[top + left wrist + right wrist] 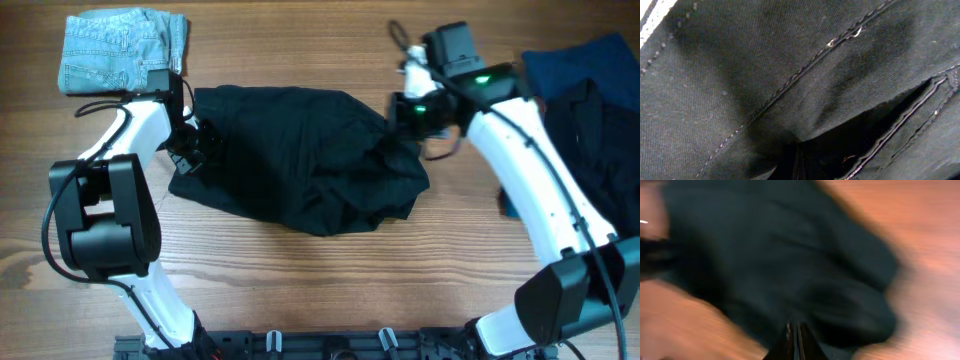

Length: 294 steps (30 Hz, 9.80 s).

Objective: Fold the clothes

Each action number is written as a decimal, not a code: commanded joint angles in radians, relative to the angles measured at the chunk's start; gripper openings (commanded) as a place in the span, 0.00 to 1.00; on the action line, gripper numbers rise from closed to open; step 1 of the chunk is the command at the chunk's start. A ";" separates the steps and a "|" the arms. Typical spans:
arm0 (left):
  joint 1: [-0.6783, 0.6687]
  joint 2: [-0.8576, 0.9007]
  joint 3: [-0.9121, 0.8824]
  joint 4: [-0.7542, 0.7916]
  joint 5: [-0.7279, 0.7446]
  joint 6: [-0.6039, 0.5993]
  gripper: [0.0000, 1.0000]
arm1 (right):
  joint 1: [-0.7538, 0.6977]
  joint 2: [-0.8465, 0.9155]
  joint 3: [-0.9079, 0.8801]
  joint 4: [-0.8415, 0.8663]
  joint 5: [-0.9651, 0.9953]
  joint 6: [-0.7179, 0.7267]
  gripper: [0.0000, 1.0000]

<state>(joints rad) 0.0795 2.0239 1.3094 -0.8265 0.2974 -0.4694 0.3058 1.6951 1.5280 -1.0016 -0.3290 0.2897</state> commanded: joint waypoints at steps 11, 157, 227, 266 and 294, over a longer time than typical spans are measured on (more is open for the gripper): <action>0.024 0.091 -0.053 -0.005 -0.164 -0.009 0.04 | 0.321 0.312 0.008 0.256 -0.202 0.225 0.04; -0.130 -0.205 -0.053 -0.084 0.088 0.114 0.33 | -0.155 0.097 -0.352 0.105 -0.114 -0.230 0.98; -0.104 -0.260 -0.134 -0.166 0.009 0.088 0.29 | 0.086 0.276 -0.262 0.091 -0.070 -0.006 0.27; -0.030 -0.257 -0.251 -0.039 0.178 0.178 1.00 | -0.077 -0.187 -0.223 -0.168 -0.155 -0.114 1.00; -0.100 -0.117 -0.447 0.262 0.289 0.124 0.75 | -0.077 -0.377 -0.223 -0.232 -0.196 -0.106 1.00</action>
<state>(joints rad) 0.0109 1.7897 0.9165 -0.5850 0.6689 -0.3386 0.2245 1.3308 1.2861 -1.2266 -0.5018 0.1989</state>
